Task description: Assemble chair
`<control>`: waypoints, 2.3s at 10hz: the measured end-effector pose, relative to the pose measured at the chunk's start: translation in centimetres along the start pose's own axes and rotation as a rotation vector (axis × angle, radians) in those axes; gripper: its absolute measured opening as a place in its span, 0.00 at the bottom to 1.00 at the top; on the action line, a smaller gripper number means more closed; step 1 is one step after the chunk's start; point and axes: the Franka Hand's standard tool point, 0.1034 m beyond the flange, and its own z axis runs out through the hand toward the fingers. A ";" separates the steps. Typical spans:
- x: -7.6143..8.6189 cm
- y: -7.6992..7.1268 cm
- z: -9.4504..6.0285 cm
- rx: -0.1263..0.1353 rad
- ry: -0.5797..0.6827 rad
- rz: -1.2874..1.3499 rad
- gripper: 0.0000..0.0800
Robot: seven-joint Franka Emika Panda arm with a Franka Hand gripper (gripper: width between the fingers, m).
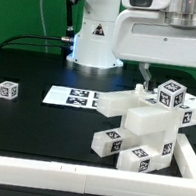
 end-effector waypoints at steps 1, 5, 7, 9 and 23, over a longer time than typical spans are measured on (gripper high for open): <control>0.0 0.1 0.0 -0.002 0.000 -0.072 0.81; 0.0 0.3 0.0 -0.033 -0.007 -0.544 0.81; 0.1 0.4 0.0 -0.033 -0.007 -0.503 0.64; 0.1 0.4 0.0 -0.031 -0.005 -0.426 0.44; 0.4 1.0 0.2 -0.014 0.005 -0.088 0.78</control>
Offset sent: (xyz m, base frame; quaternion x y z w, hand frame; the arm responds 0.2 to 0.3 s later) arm 0.0013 0.0078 0.0026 -0.0109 -0.0048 -0.3120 0.9500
